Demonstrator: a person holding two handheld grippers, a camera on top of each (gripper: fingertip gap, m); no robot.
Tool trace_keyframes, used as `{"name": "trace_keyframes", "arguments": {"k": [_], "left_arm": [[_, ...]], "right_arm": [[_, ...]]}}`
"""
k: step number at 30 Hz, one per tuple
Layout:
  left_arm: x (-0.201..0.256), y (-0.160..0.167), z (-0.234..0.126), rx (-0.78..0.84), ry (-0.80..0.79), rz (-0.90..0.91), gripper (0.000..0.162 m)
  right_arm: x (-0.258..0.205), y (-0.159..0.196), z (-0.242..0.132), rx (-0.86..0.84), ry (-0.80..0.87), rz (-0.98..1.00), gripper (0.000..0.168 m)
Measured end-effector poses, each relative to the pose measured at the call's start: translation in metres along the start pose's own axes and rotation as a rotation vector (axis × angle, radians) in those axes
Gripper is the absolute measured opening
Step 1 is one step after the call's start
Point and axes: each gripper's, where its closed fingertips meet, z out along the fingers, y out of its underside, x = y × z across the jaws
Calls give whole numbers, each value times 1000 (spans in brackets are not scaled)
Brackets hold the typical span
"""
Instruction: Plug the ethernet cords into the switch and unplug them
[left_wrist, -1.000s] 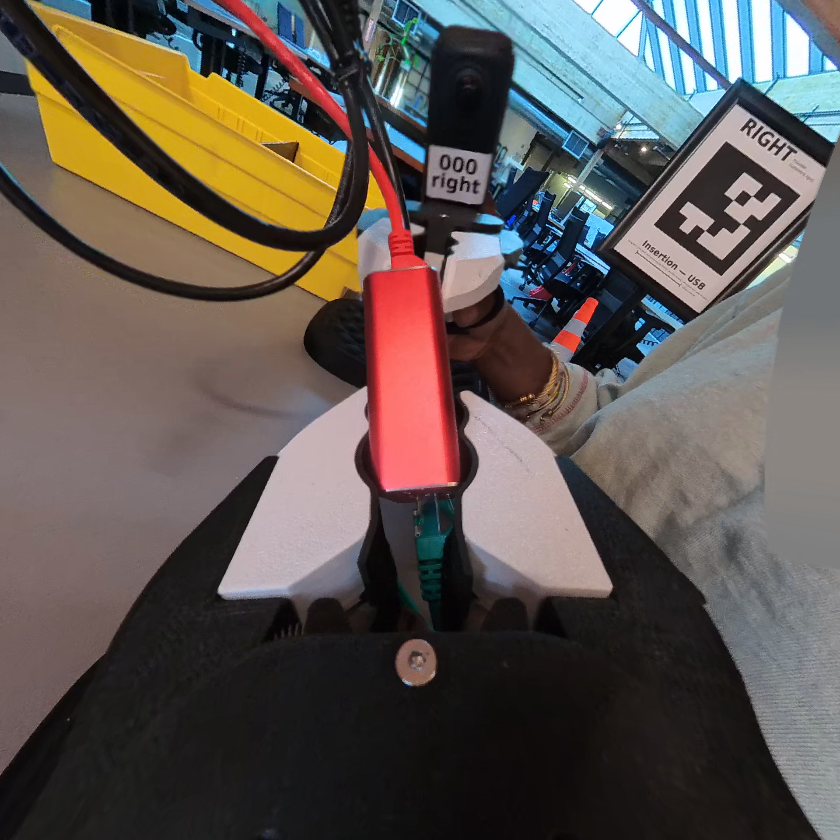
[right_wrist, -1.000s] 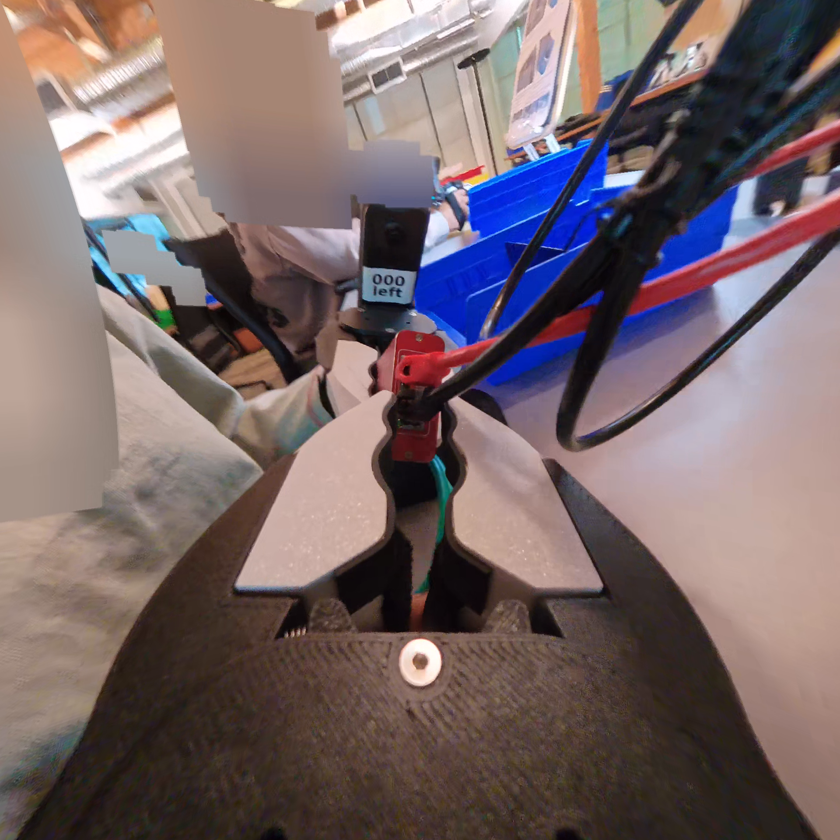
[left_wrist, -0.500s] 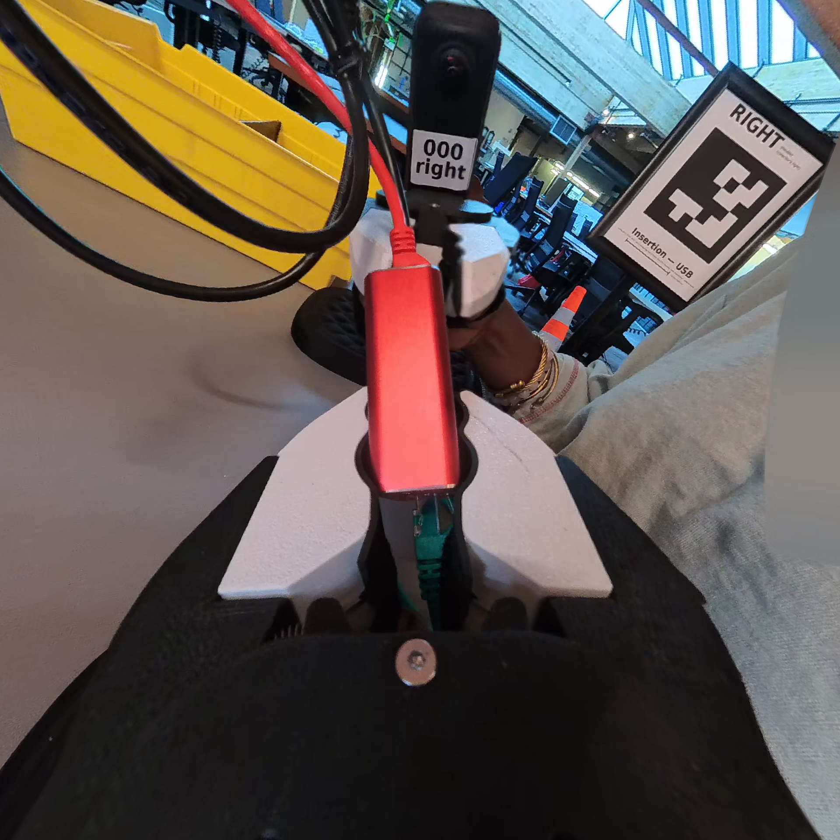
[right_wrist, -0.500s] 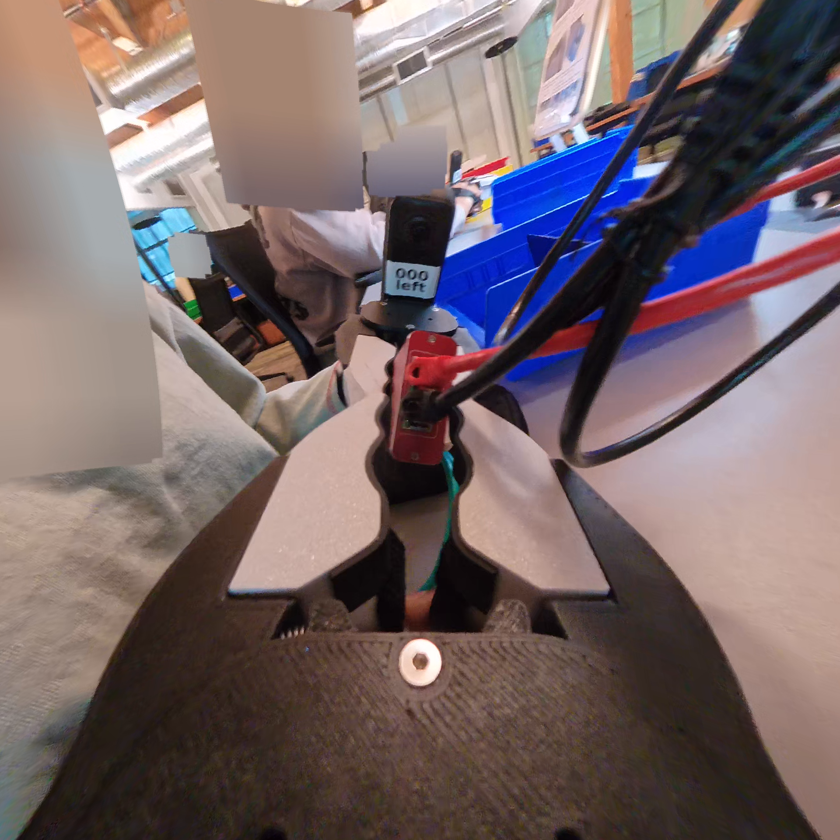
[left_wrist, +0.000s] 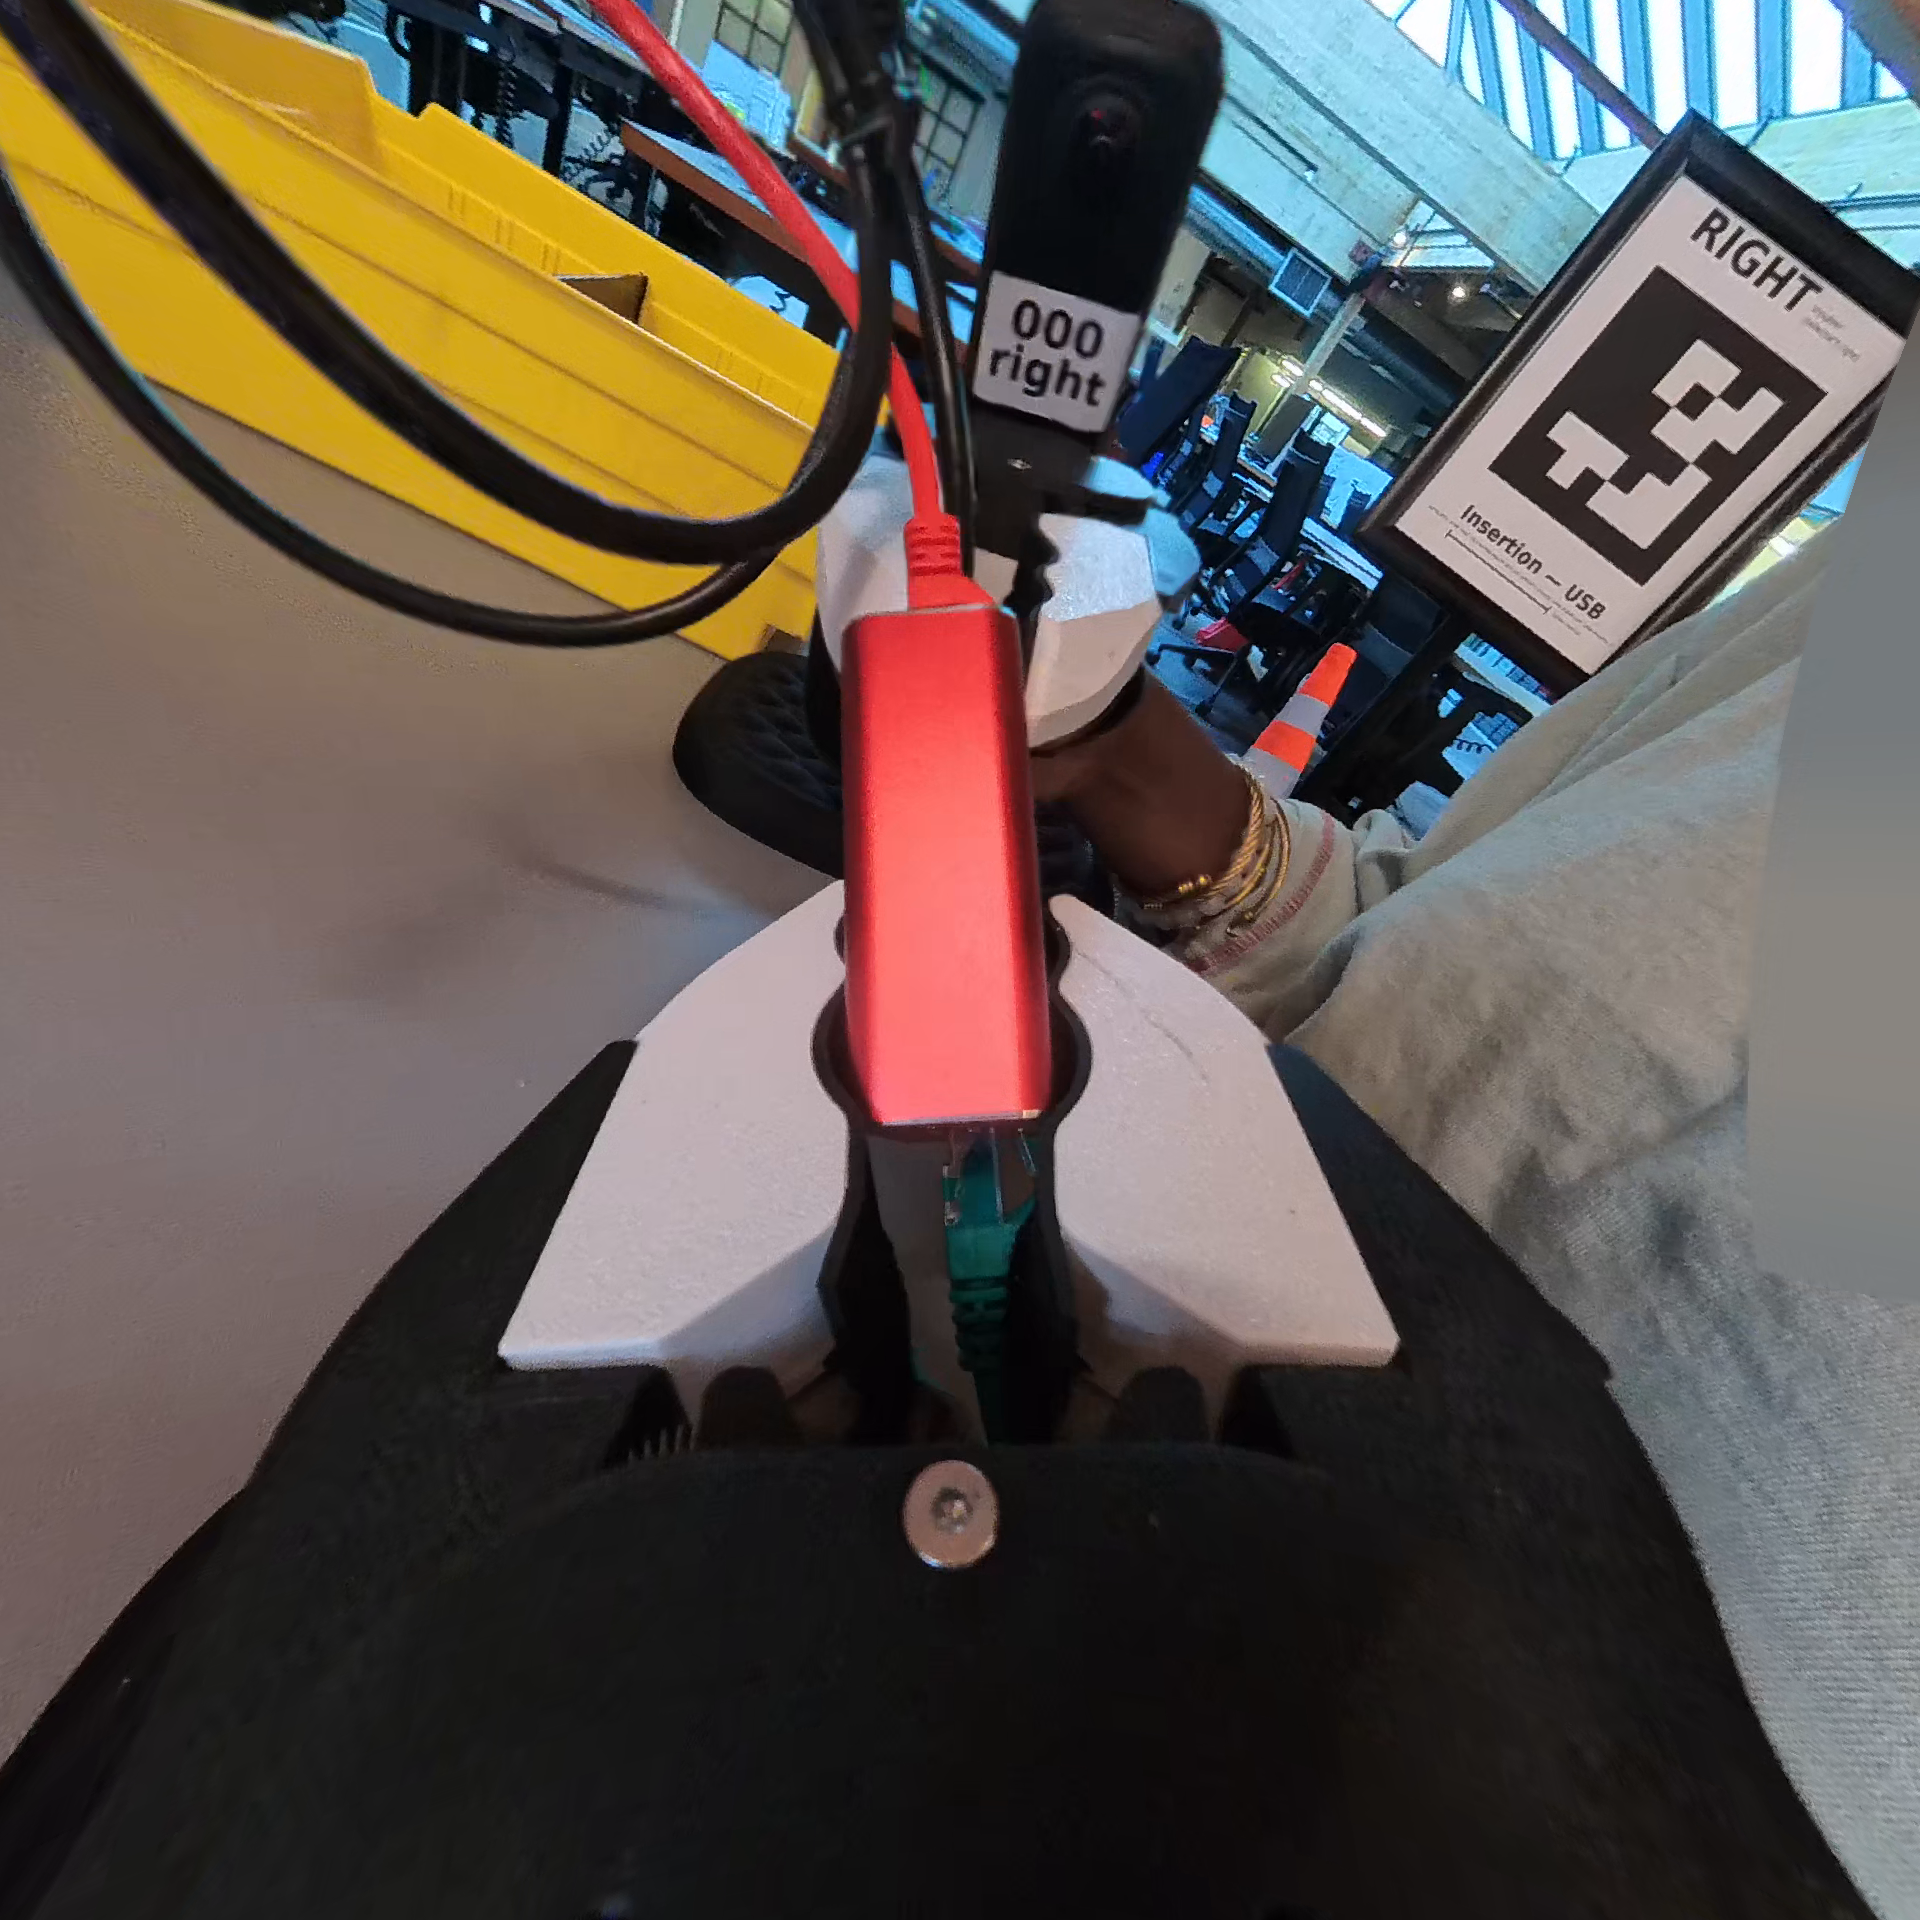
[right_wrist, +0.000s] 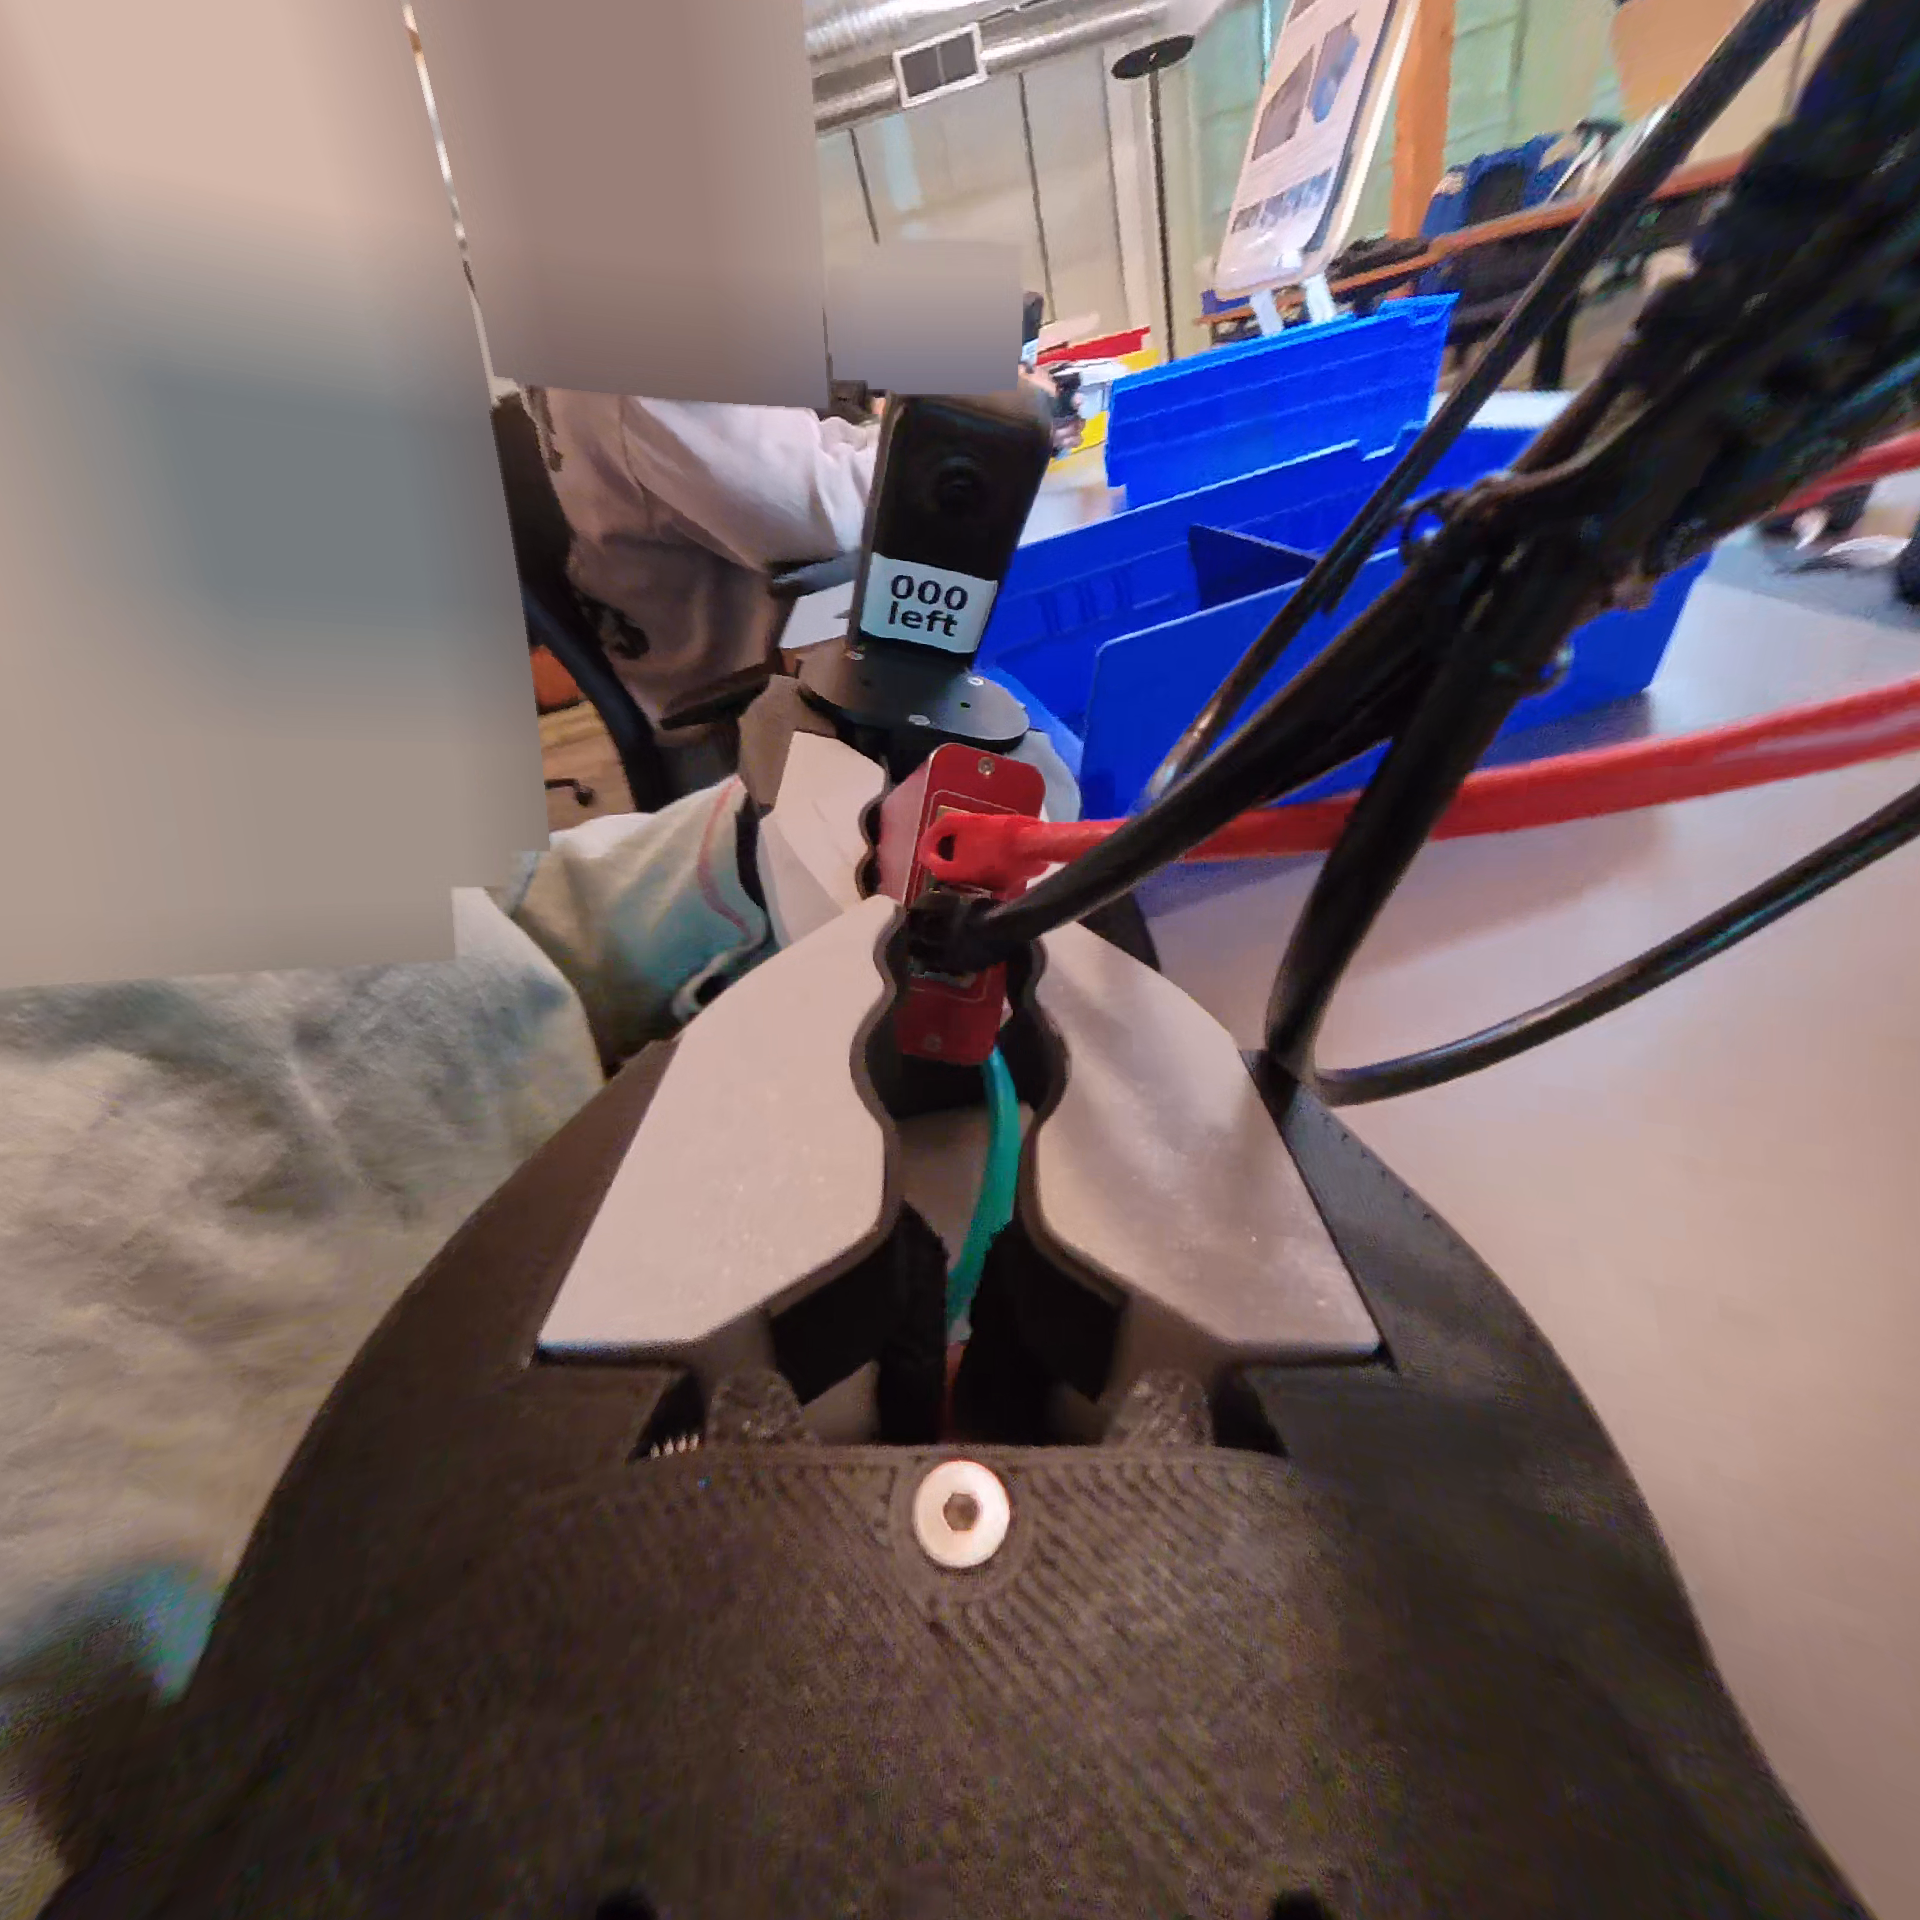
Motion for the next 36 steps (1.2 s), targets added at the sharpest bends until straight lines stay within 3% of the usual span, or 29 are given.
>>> {"name": "trace_keyframes", "arguments": {"k": [6, 15, 20, 25, 26, 28, 29, 32, 36], "left_arm": [[1, 1, 1, -5, 3, 20, 28], [7, 0, 0, 11, 45, 31, 28], [11, -2, -2, 23, 82, 44, 28], [7, 2, 0, -3, 23, 100, 28], [20, 4, -5, 1, 117, 117, 28], [29, -1, -11, 61, 149, 164, 28], [24, -4, -10, 65, 135, 133, 29], [9, -10, -10, 87, 98, 16, 29], [5, -21, -21, 188, 86, -16, 30]], "right_arm": [[-1, -1, -2, 59, 118, -171, 18], [-6, -5, -2, 183, 106, -61, 14], [-11, -8, -1, 169, 77, -72, 14], [-7, -5, -6, 109, 134, -122, 15], [5, -18, -22, 203, 221, -99, 13], [17, -52, -82, 468, 247, -30, 12], [17, -58, -97, 470, 258, -38, 12], [19, -55, -102, 208, 427, -163, 14], [29, -74, -160, 227, 641, -162, 14]]}}
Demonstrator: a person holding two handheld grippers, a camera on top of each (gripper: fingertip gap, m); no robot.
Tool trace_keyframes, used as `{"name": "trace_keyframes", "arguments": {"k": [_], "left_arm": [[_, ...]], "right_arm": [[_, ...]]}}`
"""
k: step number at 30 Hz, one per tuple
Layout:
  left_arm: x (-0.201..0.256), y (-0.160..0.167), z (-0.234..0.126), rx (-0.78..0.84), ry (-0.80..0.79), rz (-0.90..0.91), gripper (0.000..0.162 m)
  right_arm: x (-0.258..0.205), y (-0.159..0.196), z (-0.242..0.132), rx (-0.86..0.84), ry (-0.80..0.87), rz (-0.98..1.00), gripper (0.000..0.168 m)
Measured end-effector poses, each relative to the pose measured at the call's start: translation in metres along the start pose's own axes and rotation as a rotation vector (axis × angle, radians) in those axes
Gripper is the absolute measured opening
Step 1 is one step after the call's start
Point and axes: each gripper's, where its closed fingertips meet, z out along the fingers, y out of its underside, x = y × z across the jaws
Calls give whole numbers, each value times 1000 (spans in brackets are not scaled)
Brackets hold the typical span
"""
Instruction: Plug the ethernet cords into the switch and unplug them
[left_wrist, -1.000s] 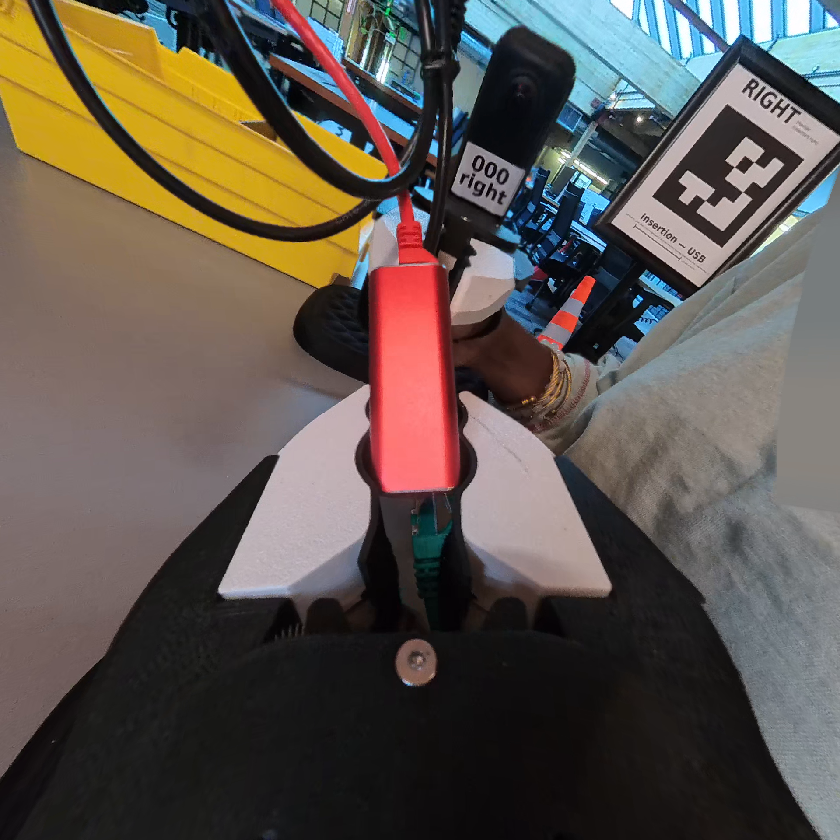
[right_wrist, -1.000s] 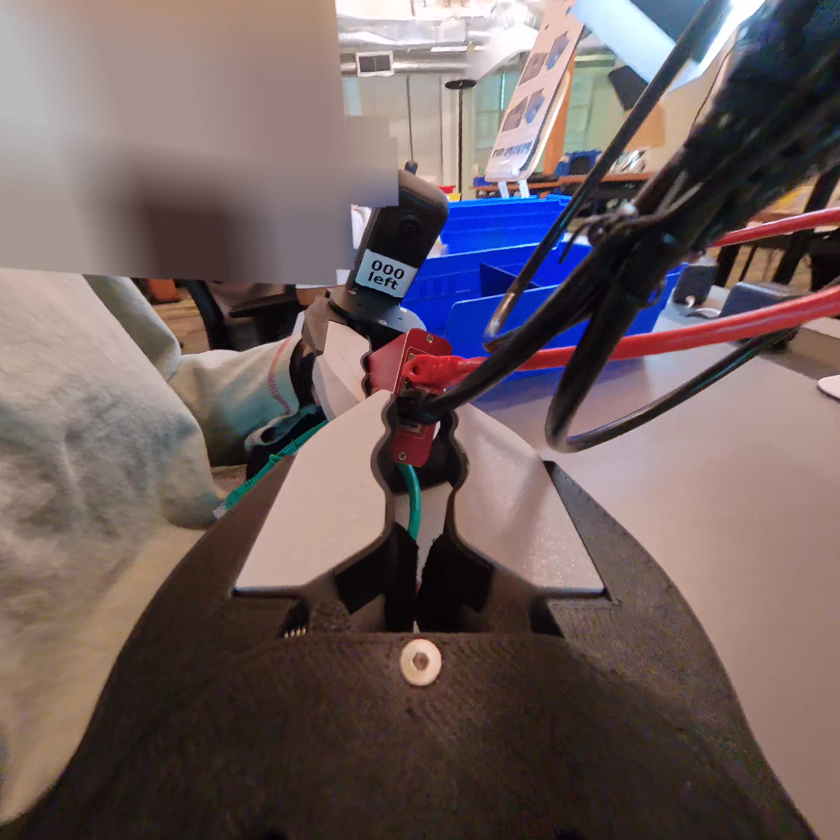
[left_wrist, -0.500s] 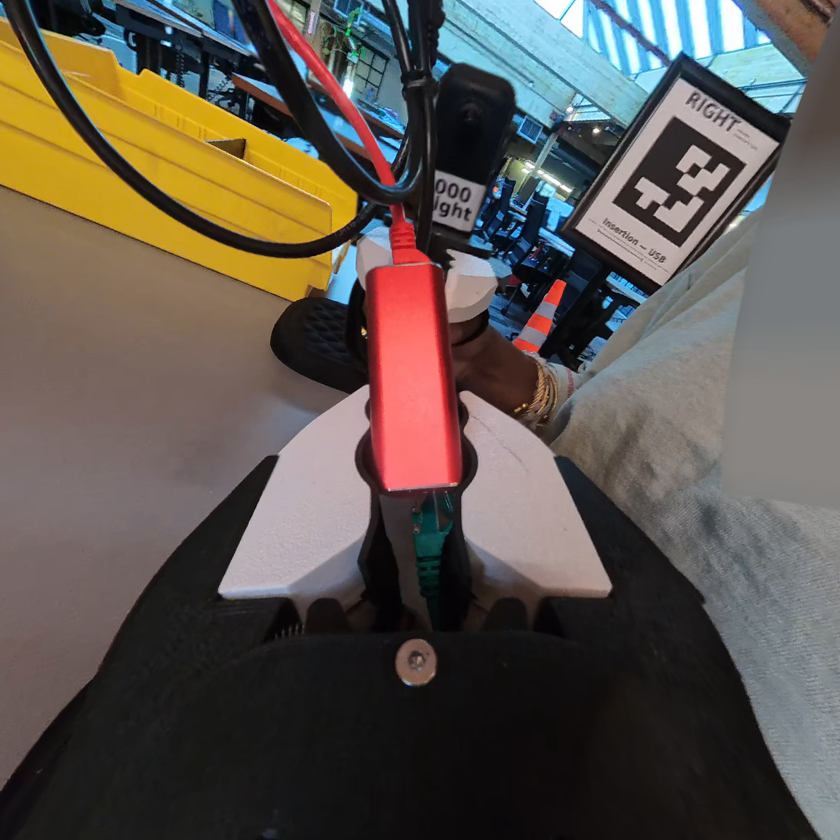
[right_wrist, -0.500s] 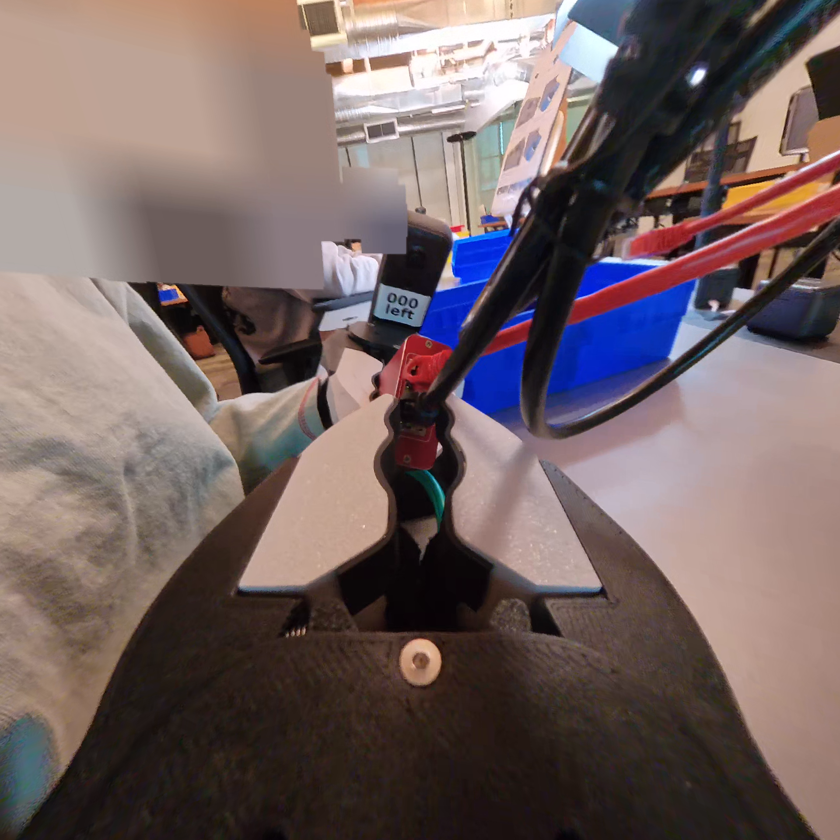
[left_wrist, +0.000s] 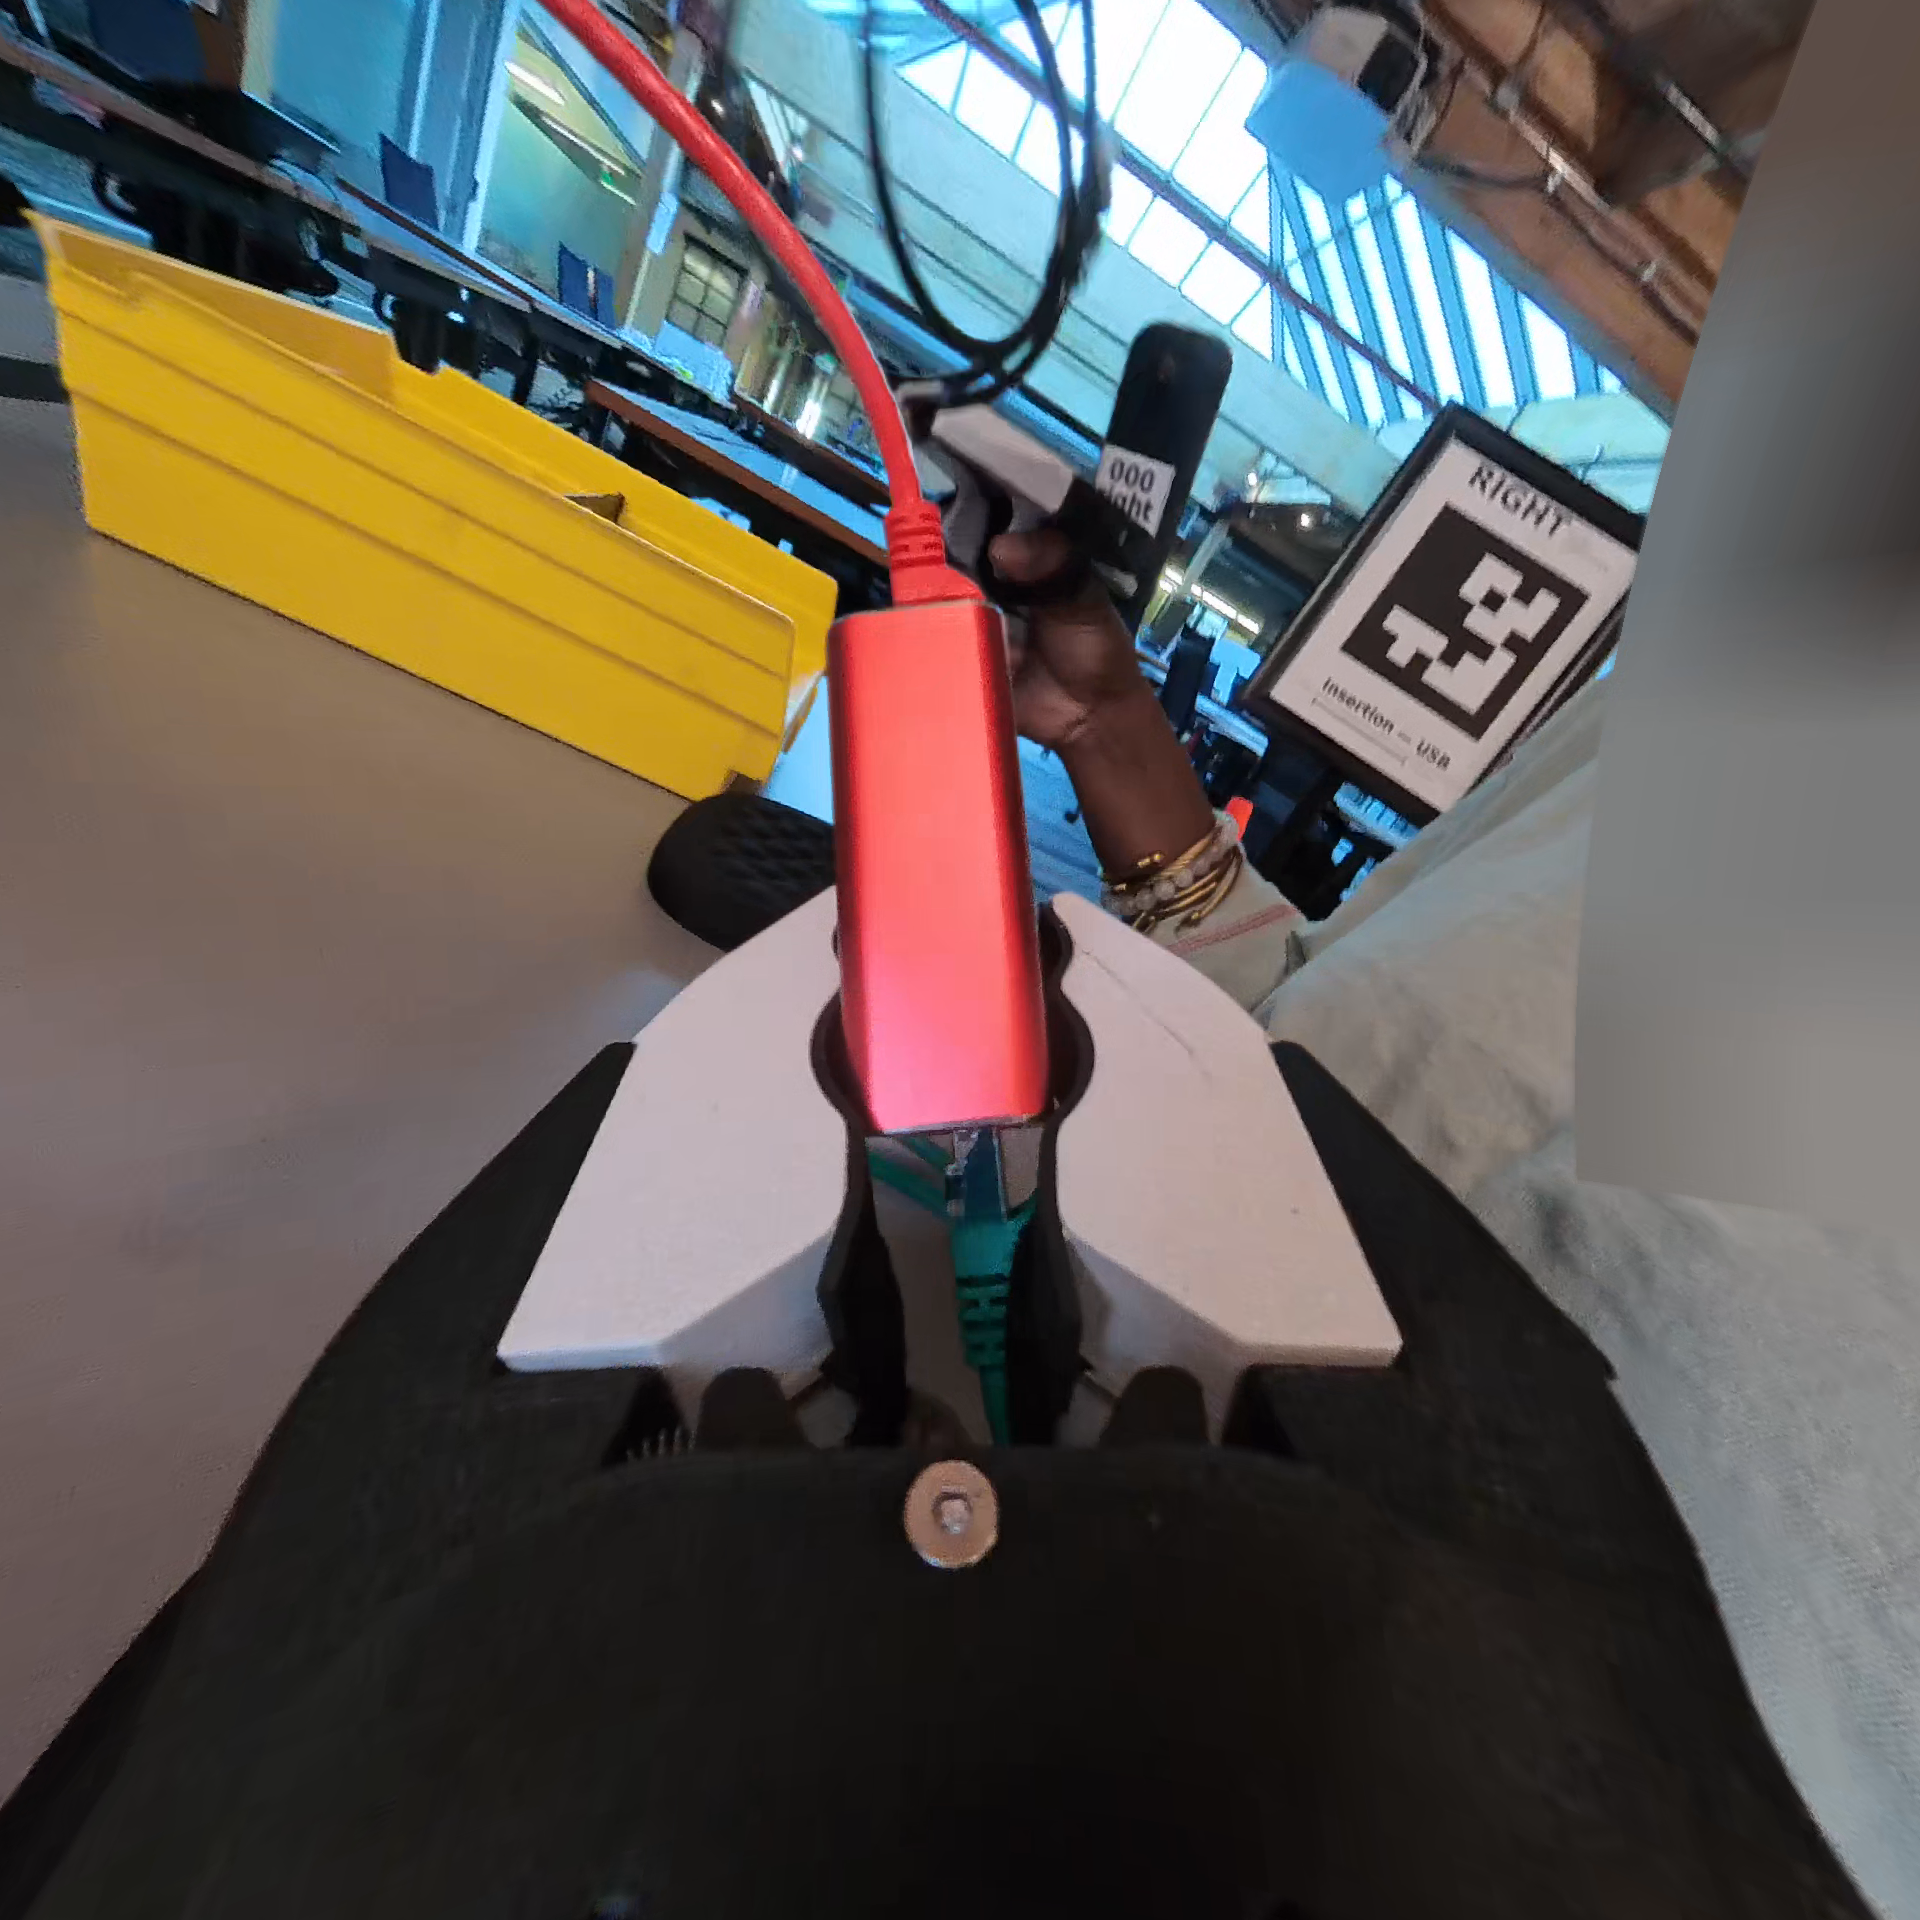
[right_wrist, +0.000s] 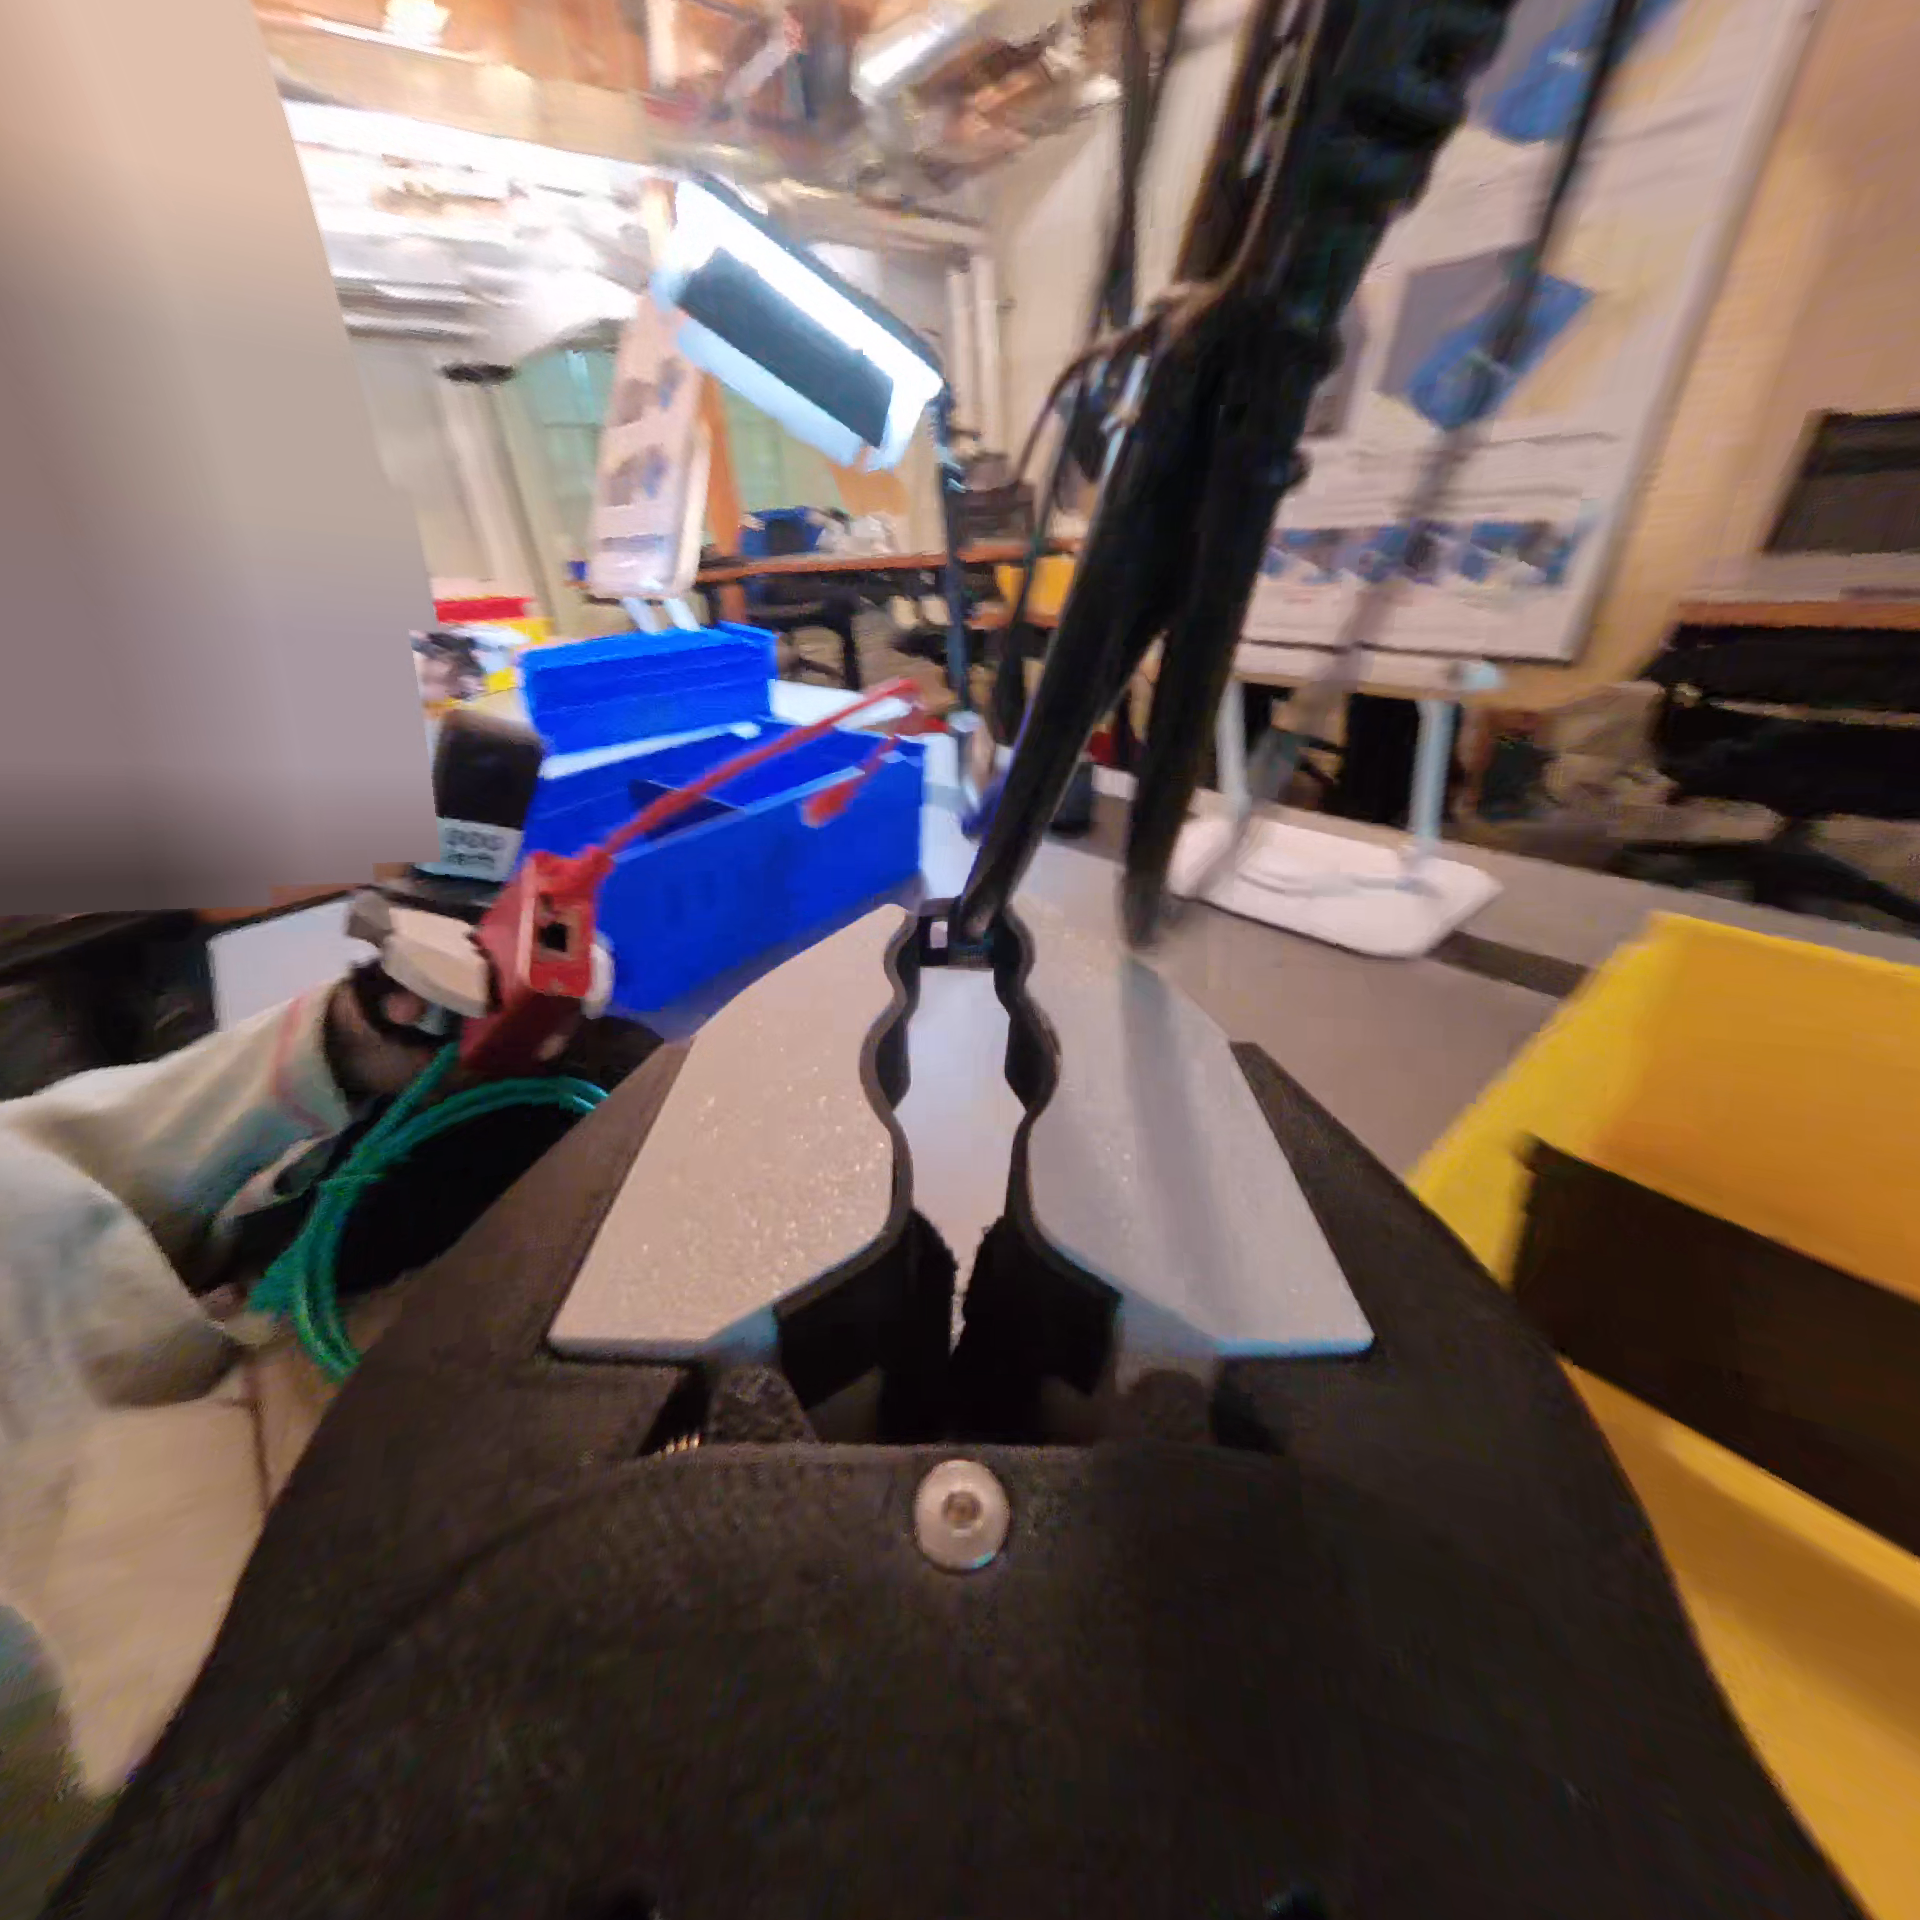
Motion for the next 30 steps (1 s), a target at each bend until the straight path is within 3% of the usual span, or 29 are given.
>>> {"name": "trace_keyframes", "arguments": {"k": [5, 9, 14, 16, 18, 20, 23, 27, 30], "left_arm": [[1, 1, 1, -9, 5, 1, 29], [-2, 3, 2, -21, -7, -14, 30], [0, 3, 1, -22, 1, -8, 30], [-1, 3, 2, -25, 0, -16, 30], [-1, 3, 2, -25, 1, -15, 30], [-1, 3, 2, -24, 1, -17, 30], [-3, 4, 2, -27, -5, -27, 30], [-4, 5, 3, -34, -12, -29, 30], [-4, 4, 2, -31, -14, -26, 30]], "right_arm": [[52, 28, -49, -201, 210, 39, 14], [73, 53, -66, -292, 229, 178, 14], [75, 51, -57, -133, 68, 302, 14], [75, 46, -54, -39, -37, 440, 15], [92, 60, -55, -33, -4, 619, 17], [108, 86, -59, -146, 124, 691, 33], [109, 103, -66, -306, 244, 656, 51], [110, 116, -85, -598, 454, 421, 61], [105, 110, -91, -725, 516, 274, 62]]}}
